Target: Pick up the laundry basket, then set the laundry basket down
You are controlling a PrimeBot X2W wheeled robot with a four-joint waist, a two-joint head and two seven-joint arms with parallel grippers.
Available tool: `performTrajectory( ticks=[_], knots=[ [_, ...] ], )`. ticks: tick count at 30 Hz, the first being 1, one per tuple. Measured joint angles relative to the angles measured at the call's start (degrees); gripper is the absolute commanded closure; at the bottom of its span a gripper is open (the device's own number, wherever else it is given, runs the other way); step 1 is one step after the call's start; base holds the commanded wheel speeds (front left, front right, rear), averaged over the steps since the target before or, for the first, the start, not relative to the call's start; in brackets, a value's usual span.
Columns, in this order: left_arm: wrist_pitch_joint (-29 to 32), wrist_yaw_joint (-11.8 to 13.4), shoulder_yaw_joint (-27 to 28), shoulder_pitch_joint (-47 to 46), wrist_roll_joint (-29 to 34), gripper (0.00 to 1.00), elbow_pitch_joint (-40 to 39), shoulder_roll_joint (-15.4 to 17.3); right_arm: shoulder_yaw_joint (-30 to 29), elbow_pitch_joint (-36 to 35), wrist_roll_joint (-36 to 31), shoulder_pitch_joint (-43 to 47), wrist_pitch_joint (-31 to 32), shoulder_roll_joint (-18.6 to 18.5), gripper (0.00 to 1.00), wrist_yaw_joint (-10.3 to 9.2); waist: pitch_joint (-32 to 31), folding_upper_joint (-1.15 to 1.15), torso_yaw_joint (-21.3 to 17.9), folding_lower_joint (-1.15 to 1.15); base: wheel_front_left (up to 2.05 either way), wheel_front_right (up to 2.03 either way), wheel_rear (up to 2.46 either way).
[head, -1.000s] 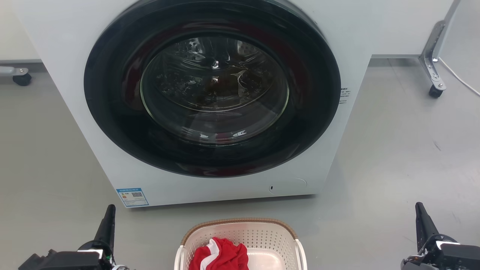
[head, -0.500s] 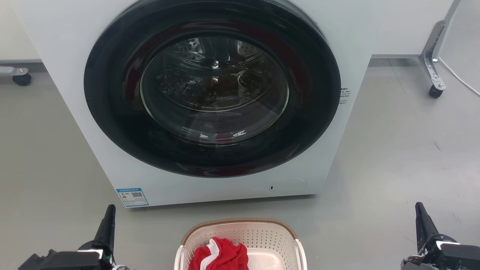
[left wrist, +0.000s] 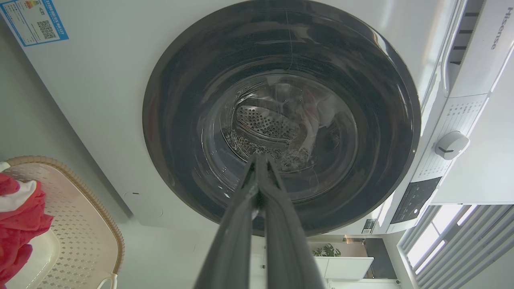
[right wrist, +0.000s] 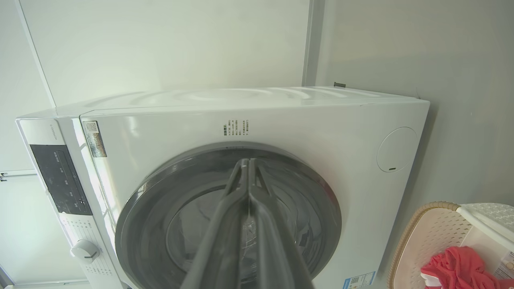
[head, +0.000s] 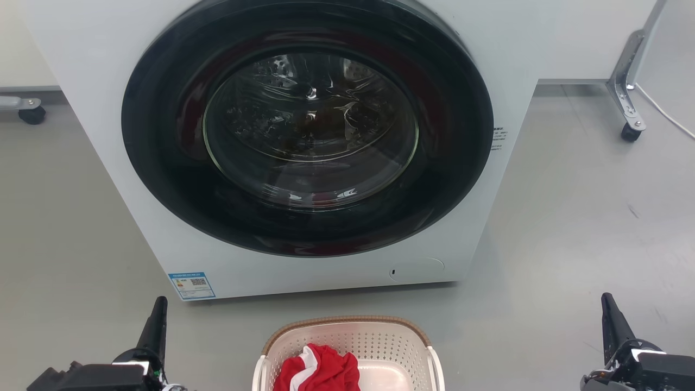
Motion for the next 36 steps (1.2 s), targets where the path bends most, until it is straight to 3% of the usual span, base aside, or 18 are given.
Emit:
performTrajectory(
  ticks=[36],
  knots=[
    [0.0, 0.0, 0.0, -0.01, -0.01, 1.0, 0.03, 0.0, 0.01, -0.01, 0.01, 0.0, 0.0, 0.0, 1.0, 0.0, 0.0, 0.0, 0.0, 0.0, 0.0, 0.0, 0.0]
  ],
)
